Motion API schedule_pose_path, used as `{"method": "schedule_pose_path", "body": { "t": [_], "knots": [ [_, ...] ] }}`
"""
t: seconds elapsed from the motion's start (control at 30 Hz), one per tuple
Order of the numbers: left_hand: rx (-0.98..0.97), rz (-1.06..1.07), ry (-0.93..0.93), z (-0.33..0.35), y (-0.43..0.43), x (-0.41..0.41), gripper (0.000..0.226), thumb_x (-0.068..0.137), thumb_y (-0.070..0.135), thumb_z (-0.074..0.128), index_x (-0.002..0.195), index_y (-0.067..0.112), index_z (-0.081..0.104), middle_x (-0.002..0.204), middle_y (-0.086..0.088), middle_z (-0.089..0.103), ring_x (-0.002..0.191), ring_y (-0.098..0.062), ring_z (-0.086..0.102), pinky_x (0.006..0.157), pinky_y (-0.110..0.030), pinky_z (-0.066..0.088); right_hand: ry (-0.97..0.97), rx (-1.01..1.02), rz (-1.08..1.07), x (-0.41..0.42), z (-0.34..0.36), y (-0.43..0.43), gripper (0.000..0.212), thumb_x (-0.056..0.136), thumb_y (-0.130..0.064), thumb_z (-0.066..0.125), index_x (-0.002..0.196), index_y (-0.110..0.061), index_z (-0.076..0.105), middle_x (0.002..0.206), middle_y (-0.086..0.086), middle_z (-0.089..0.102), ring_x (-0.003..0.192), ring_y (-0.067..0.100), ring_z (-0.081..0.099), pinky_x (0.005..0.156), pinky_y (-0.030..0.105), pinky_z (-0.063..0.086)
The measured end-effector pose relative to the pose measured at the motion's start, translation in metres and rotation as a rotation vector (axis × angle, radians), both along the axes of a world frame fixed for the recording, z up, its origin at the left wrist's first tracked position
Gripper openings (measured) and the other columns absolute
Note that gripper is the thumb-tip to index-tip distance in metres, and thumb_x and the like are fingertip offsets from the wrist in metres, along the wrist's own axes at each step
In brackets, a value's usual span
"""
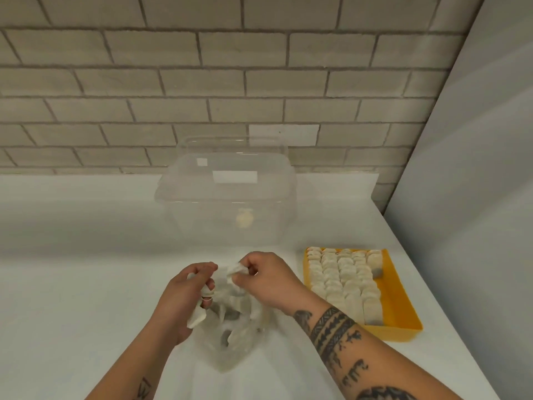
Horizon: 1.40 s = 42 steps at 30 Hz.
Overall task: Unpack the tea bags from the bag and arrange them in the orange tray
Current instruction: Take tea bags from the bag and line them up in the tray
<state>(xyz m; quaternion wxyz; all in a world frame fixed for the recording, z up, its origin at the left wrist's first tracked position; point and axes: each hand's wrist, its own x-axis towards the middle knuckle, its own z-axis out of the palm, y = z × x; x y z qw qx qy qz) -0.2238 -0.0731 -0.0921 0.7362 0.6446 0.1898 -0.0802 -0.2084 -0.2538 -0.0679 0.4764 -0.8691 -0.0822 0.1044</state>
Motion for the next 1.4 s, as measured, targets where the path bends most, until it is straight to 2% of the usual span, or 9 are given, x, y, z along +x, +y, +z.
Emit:
{"method": "schedule_pose_path", "body": {
  "t": [0.13,0.33,0.5,0.63,0.77,0.9,1.07,1.27,1.4],
  "knots": [
    [0.018,-0.181,0.001,0.015,-0.046,-0.002,0.019,0.094,0.034,0.070,0.101,0.018,0.076,0.074,-0.003,0.055,0.051,-0.015,0.041,0.045,-0.024,0.033,-0.027,0.111,-0.142,0.001,0.015,-0.048,0.015,0.087,-0.027,0.072,0.100,-0.032,0.066,0.080,-0.006,0.067,0.067,0.006,0.060,0.061,0.019,0.042],
    [0.091,-0.369,-0.090,0.019,-0.128,-0.004,0.009,0.092,0.019,0.073,0.090,0.011,0.074,0.068,-0.006,0.056,0.050,-0.015,0.045,0.046,-0.025,0.036,-0.010,0.107,-0.192,-0.016,0.023,-0.125,0.016,0.090,-0.024,0.068,0.104,-0.032,0.065,0.077,-0.003,0.070,0.064,0.012,0.067,0.058,0.019,0.046],
    [0.119,-0.454,-0.140,0.020,-0.183,0.001,0.012,0.090,0.019,0.075,0.078,0.017,0.075,0.065,-0.005,0.058,0.051,-0.015,0.049,0.048,-0.026,0.039,-0.126,-0.038,-0.212,-0.019,0.028,-0.186,0.018,0.090,-0.036,0.071,0.107,-0.033,0.069,0.090,-0.012,0.064,0.077,-0.002,0.061,0.070,0.011,0.044],
    [0.142,-0.502,-0.143,0.022,-0.214,0.001,0.012,0.089,0.022,0.076,0.077,0.020,0.075,0.063,-0.003,0.060,0.052,-0.013,0.051,0.051,-0.026,0.042,-0.136,-0.172,-0.141,-0.017,0.034,-0.220,0.005,0.087,-0.030,0.072,0.092,-0.032,0.072,0.080,-0.015,0.063,0.070,-0.006,0.057,0.065,0.011,0.042],
    [0.170,-0.430,-0.157,0.021,-0.226,0.008,0.006,0.091,0.023,0.075,0.087,0.019,0.078,0.063,0.004,0.063,0.053,-0.008,0.054,0.051,-0.024,0.044,-0.152,-0.201,-0.175,-0.003,0.043,-0.247,0.006,0.087,-0.026,0.073,0.084,-0.030,0.070,0.082,-0.011,0.068,0.073,0.002,0.062,0.064,0.015,0.048],
    [0.144,-0.293,-0.124,0.009,-0.213,0.029,0.004,0.090,0.020,0.075,0.089,0.018,0.078,0.066,-0.003,0.062,0.053,-0.015,0.052,0.049,-0.027,0.042,-0.177,-0.225,-0.269,0.015,0.045,-0.270,0.011,0.088,-0.025,0.072,0.082,-0.032,0.066,0.081,-0.012,0.067,0.075,0.004,0.062,0.066,0.018,0.047],
    [0.197,-0.174,-0.074,-0.007,-0.200,0.050,0.010,0.090,0.020,0.076,0.098,0.014,0.076,0.067,-0.004,0.065,0.051,-0.015,0.053,0.052,-0.028,0.044,-0.129,-0.452,-0.205,0.028,0.029,-0.278,0.004,0.090,-0.026,0.068,0.088,-0.029,0.066,0.082,-0.015,0.063,0.074,0.001,0.058,0.056,0.011,0.036],
    [0.310,-0.161,-0.015,-0.028,-0.195,0.064,0.016,0.086,0.022,0.080,0.098,0.016,0.072,0.069,-0.007,0.070,0.056,-0.019,0.057,0.060,-0.033,0.048,-0.022,-0.697,-0.074,0.041,0.004,-0.272,0.011,0.086,-0.022,0.065,0.093,-0.030,0.066,0.097,-0.008,0.064,0.085,0.010,0.060,0.070,0.024,0.054],
    [0.482,-0.149,-0.034,-0.030,-0.195,0.071,0.016,0.082,0.022,0.080,0.093,0.024,0.069,0.069,-0.005,0.072,0.054,-0.020,0.061,0.061,-0.031,0.049,-0.030,-0.874,0.051,0.047,-0.005,-0.269,0.016,0.082,-0.016,0.061,0.093,-0.027,0.066,0.091,-0.006,0.059,0.085,0.016,0.056,0.065,0.026,0.044]
  ]
}}
